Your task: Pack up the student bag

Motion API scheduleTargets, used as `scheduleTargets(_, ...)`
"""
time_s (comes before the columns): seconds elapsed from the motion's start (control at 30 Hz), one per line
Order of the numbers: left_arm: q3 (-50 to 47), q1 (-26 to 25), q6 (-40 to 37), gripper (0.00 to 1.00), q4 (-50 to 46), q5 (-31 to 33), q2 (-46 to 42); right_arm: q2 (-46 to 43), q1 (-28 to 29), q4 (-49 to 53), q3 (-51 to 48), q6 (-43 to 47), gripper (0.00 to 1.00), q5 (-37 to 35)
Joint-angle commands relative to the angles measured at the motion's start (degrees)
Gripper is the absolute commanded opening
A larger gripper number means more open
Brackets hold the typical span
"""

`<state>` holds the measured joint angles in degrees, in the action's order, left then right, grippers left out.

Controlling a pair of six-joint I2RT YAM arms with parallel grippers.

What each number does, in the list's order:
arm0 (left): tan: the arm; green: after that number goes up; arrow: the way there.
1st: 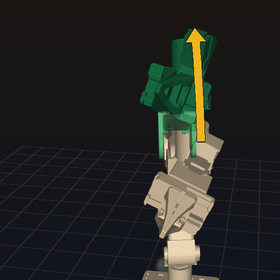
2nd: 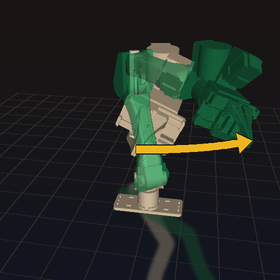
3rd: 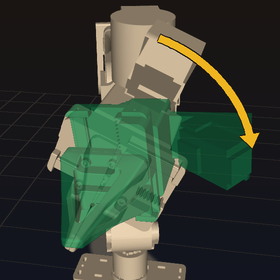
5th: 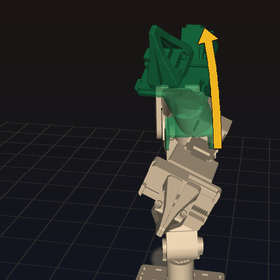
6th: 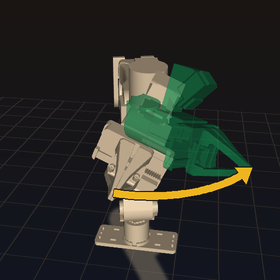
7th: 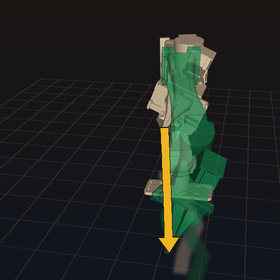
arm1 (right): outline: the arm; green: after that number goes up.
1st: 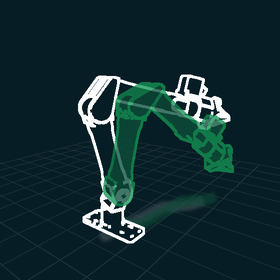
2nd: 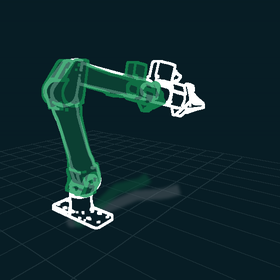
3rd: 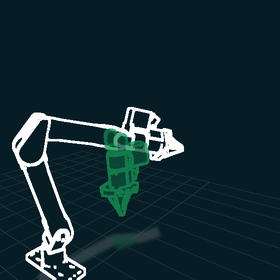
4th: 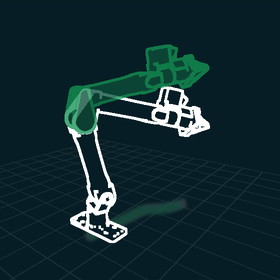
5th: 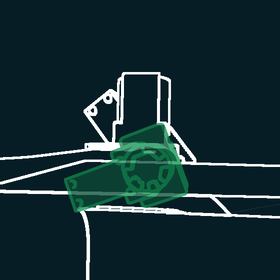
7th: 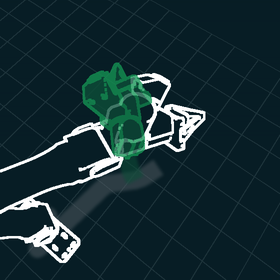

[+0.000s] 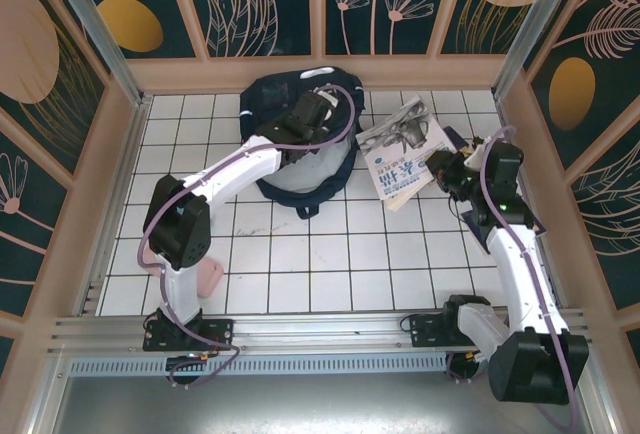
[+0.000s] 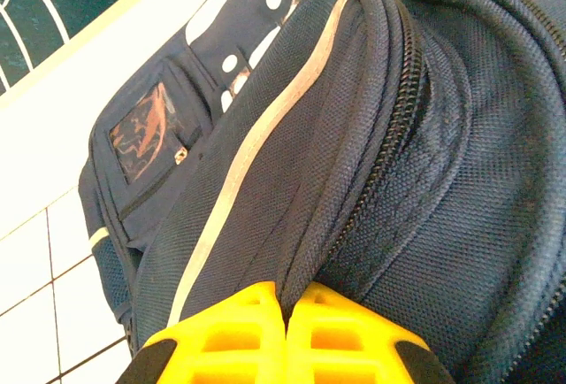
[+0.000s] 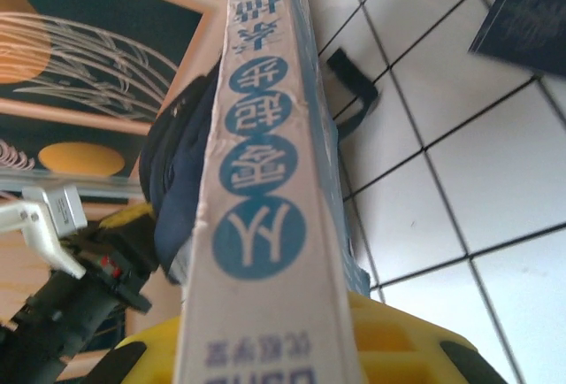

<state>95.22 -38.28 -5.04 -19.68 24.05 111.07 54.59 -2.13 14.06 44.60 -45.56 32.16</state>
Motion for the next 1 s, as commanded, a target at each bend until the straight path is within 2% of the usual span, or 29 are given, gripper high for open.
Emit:
scheduleTargets(0.0, 1.2, 0.4, 5.1, 0.0, 7.8, 1.4, -3.6, -4.5, 1.1, -10.6, -0.4, -4.6, 0.0, 10.6)
scheduleTargets(0.07, 1.7, 0.4, 5.7, 0.0, 8.0, 0.3, -3.6, -5.1, 1.9, -13.8, -0.9, -6.8, 0.0, 13.6)
scheduleTargets(0.3, 2.5, 0.4, 8.3, 0.0, 7.6, 0.4, -5.3, -1.5, 6.5, -17.6, -1.8, -6.8, 0.0, 17.0)
scheduleTargets(0.47, 1.7, 0.4, 10.8, 0.0, 7.5, 0.7, -8.9, 1.3, 7.5, -18.0, -6.7, -5.4, 0.0, 16.4)
scheduleTargets(0.6, 0.1, 0.3, 11.7, 0.0, 7.9, -2.7, -11.3, 3.6, 7.5, -19.6, -10.0, -5.3, 0.0, 16.9)
scheduleTargets(0.77, -0.6, 0.3, 11.9, 0.0, 7.6, -5.4, -11.9, 6.4, 9.1, -21.5, -6.9, -5.2, 0.0, 19.5)
scheduleTargets(0.97, -1.5, 0.3, 11.1, 0.0, 7.5, -7.7, -12.4, 10.5, 9.7, -24.5, -2.2, -5.0, 0.0, 27.9)
